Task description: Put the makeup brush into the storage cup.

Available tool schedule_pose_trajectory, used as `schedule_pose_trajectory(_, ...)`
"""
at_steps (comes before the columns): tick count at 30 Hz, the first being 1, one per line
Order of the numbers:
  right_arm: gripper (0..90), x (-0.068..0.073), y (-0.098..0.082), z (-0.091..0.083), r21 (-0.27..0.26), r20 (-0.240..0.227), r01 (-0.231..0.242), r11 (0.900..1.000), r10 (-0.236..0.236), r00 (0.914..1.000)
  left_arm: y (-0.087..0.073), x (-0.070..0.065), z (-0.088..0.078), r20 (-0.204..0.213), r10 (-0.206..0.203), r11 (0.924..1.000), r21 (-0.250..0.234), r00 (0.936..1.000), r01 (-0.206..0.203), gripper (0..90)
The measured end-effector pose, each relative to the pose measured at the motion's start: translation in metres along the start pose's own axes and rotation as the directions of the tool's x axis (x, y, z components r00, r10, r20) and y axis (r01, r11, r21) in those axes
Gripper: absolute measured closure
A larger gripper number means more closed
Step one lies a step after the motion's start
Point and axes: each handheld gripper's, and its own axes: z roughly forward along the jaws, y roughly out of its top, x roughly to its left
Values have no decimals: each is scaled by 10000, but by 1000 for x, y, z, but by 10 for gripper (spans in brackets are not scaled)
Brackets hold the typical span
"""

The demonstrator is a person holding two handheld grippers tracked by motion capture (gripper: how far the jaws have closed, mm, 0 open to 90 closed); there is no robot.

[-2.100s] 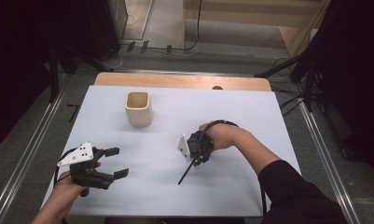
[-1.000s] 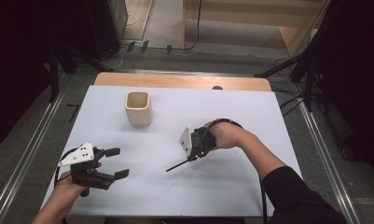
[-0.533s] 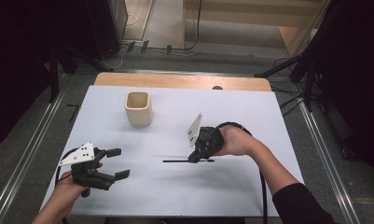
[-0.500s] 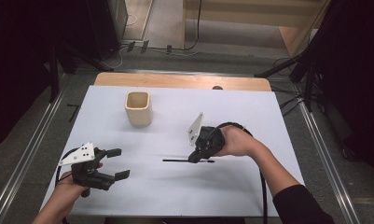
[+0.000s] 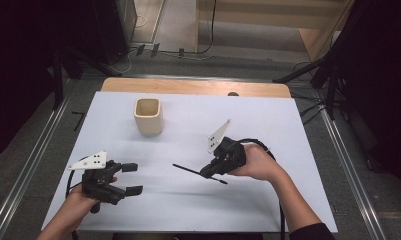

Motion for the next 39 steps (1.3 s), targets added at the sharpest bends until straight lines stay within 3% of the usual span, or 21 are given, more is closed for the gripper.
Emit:
schedule_pose_trajectory(3,869,2,-1,0,0,166,-189,9998,189,9997,2,-1,3,-335,-119,9998,161,9994,124,139)
schedule_pose_trajectory(5,869,3,-4,-2,-157,239,-373,9992,377,9990,3,-3,5,-631,66,9998,166,9980,-56,139)
schedule_pose_trajectory(8,869,1,-8,-3,-279,288,-600,9978,608,9977,5,-9,11,-1354,316,9994,191,9903,-293,139)
schedule_pose_trajectory(10,869,1,-10,-2,-278,333,-634,9976,643,9974,5,-10,13,-1387,272,9993,291,9900,-233,139)
schedule_pose_trajectory(13,868,2,-13,0,165,394,-819,9965,812,9959,5,-8,16,-1080,8,9987,517,9941,49,138)
schedule_pose_trajectory(14,868,2,-13,0,271,383,-913,9955,902,9952,7,-5,17,-637,-400,9973,593,9972,438,139)
schedule_pose_trajectory(15,868,2,-14,1,341,378,-946,9949,933,9949,8,-4,18,-473,-557,9958,698,9973,590,139)
schedule_pose_trajectory(20,868,4,-15,1,690,493,-950,9931,917,9946,14,-3,24,-385,-299,9952,923,9988,334,139)
schedule_pose_trajectory(24,868,8,-14,-2,999,818,-743,9922,663,9944,17,1,33,-369,-323,9928,1137,9988,363,140)
schedule_pose_trajectory(33,868,4,-12,1,1334,612,-695,9886,618,9962,39,-4,48,-89,-178,9858,1667,9998,190,140)
schedule_pose_trajectory(34,868,2,-9,2,1517,498,-554,9869,483,9976,44,-4,52,-81,-64,9816,1908,9999,78,140)
schedule_pose_trajectory(39,868,5,2,5,2156,466,-331,9759,236,9986,52,-4,62,79,81,9760,2175,9999,-96,140)
